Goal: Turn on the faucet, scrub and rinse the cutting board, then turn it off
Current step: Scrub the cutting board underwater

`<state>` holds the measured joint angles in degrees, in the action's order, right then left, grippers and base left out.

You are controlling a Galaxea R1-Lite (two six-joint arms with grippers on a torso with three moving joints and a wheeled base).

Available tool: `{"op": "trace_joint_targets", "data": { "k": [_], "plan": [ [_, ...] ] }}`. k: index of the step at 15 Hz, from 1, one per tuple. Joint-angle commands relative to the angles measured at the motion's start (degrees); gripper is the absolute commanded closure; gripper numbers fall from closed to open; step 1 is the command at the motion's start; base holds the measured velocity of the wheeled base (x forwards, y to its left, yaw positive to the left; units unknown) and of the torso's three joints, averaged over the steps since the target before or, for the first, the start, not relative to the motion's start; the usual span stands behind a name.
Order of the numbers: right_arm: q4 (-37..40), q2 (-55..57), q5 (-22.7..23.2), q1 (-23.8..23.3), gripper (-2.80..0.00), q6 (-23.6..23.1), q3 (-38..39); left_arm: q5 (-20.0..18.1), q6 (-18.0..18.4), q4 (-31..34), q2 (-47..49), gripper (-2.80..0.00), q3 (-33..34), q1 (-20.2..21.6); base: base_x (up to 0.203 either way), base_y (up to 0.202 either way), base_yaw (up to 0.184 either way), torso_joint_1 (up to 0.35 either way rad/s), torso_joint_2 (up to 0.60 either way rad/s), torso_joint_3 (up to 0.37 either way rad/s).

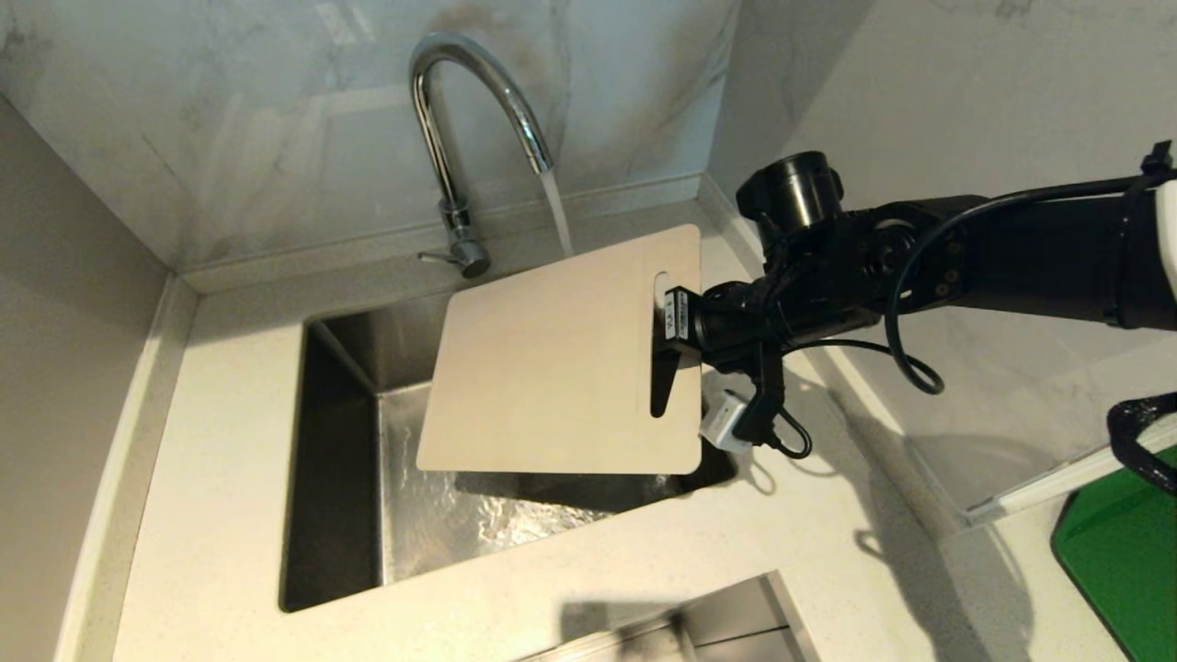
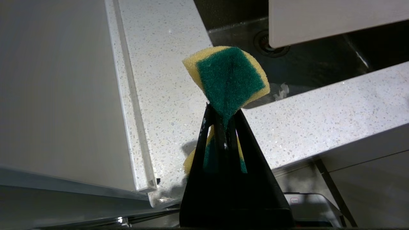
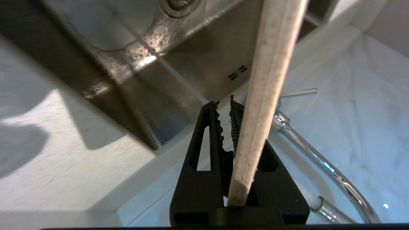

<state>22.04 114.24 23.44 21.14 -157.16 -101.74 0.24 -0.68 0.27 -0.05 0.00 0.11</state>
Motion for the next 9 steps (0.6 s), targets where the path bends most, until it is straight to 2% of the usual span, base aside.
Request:
{"op": "trace_joint_targets", "data": {
  "k": [1, 9],
  "plan": [
    [0.3, 3.6, 1.8, -0.2, 0.00, -0.9, -2.3, 0.0, 0.0, 0.0, 0.0, 0.00, 0.2, 0.1, 0.000, 0.000, 0.000, 0.000, 0.00, 0.000],
    [1.5, 4.4, 1.8, -0.5, 0.00, -1.0, -2.1, 0.0, 0.0, 0.0, 0.0, 0.00, 0.2, 0.0, 0.000, 0.000, 0.000, 0.000, 0.00, 0.000]
  ]
}}
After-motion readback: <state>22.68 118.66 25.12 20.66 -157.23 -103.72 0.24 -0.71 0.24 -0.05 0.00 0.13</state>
